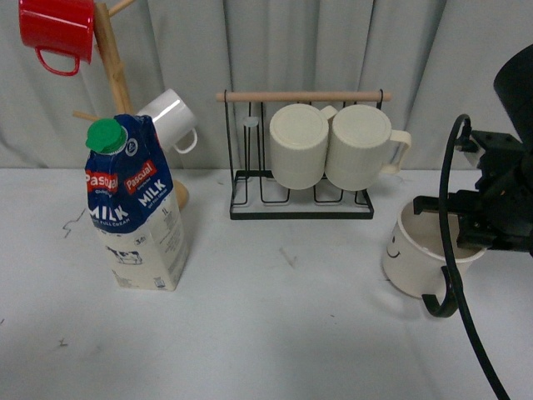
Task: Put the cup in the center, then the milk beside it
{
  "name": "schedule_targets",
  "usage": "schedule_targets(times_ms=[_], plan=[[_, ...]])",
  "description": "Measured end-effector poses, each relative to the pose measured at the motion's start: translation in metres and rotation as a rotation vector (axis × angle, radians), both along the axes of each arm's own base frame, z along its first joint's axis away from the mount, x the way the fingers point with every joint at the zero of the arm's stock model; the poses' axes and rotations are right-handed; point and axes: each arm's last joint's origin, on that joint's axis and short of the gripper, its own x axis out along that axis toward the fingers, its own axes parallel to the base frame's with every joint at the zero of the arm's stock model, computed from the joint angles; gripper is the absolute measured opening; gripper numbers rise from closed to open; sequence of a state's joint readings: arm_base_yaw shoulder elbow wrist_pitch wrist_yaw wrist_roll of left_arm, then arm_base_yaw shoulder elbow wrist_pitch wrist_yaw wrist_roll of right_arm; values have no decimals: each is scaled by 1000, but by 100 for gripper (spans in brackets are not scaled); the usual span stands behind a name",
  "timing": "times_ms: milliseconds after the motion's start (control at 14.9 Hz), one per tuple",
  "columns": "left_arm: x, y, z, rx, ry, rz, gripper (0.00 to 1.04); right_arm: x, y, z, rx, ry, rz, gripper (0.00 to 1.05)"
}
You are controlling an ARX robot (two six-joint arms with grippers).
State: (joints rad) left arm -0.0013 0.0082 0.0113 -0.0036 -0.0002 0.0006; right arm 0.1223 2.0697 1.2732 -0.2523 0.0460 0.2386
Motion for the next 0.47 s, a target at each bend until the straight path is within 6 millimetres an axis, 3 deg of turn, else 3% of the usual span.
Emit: schedule_targets(times_ms=[268,469], plan=[[0,0,0,0,0,0,98,-18,22,39,54,-90,74,3],[0,0,0,0,0,0,98,-20,49,35,76,-73,118,3]])
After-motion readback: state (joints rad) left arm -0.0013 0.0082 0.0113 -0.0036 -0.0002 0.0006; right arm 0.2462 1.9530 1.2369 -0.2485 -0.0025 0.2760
